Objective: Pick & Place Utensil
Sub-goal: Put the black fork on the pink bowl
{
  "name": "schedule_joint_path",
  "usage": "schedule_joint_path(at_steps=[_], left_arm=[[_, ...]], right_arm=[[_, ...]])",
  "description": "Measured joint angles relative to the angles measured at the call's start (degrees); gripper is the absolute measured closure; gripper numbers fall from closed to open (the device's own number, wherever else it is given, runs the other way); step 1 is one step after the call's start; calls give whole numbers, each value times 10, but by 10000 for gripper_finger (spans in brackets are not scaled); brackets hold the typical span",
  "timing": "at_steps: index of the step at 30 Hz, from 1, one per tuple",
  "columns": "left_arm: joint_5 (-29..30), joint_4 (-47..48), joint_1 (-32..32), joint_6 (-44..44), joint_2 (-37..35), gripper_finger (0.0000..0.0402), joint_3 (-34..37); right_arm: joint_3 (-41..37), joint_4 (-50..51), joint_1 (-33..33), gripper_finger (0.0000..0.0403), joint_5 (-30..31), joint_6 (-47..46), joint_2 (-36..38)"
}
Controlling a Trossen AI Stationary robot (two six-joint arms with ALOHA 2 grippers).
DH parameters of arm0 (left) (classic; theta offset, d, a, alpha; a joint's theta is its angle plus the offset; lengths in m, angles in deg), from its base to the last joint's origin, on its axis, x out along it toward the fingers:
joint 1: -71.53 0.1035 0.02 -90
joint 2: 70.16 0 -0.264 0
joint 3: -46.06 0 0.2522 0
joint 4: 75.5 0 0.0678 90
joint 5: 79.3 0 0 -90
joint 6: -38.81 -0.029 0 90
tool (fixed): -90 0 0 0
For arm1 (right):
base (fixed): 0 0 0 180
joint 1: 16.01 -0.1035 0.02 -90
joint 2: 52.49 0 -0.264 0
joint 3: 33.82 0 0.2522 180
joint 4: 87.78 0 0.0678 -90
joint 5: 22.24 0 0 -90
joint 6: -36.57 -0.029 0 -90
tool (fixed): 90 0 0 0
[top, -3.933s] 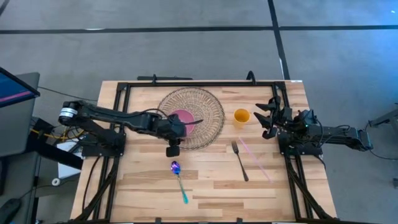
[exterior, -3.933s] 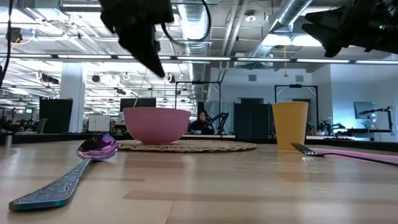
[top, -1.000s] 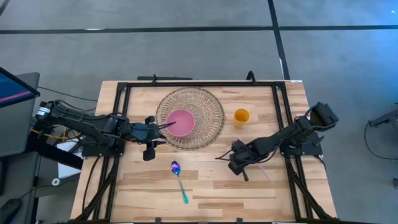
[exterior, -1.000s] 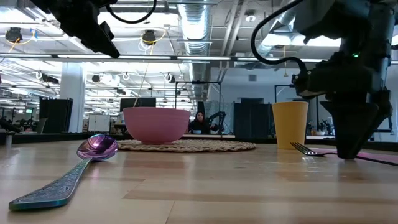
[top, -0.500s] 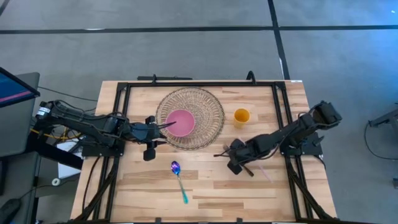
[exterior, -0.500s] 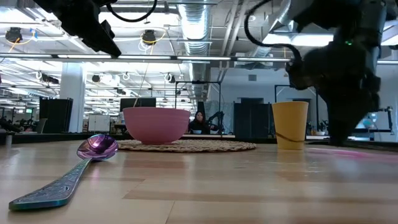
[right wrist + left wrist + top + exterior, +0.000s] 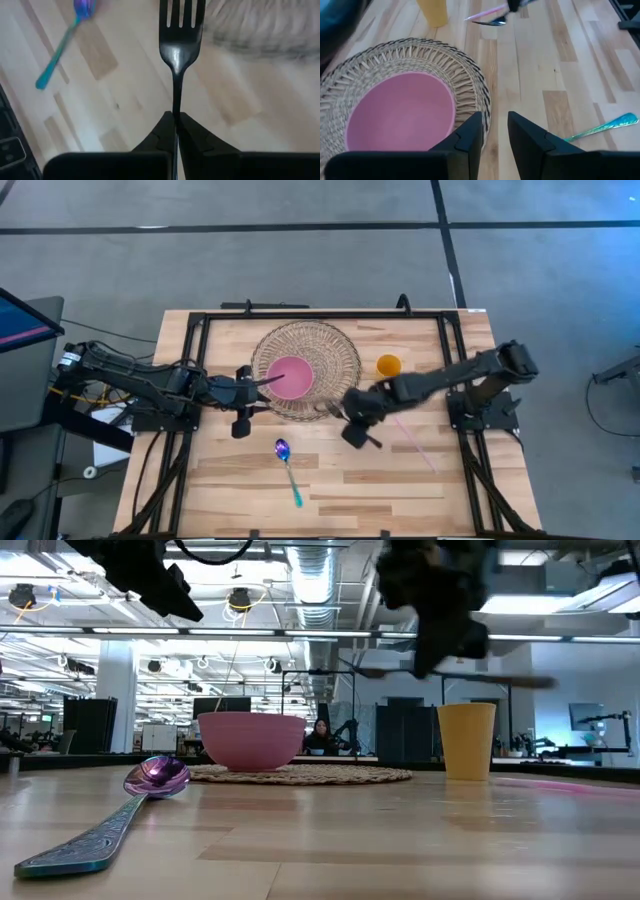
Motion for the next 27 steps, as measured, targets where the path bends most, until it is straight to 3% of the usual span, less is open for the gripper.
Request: schedule_joint_path(at_steps=[6,19,23,27], left_arm=[[0,2,0,-26,1,307,2],[32,3,3,-24,7,307,54],[33,3,3,-26,6,307,55],[37,2,3,-39,4,307,55]], right_arm=[[153,120,67,402,-28,78,-96],[567,374,155,402,-107,256,-349],[647,403,176,400,-143,279,-412],[641,395,193,399,-182,287,-428]])
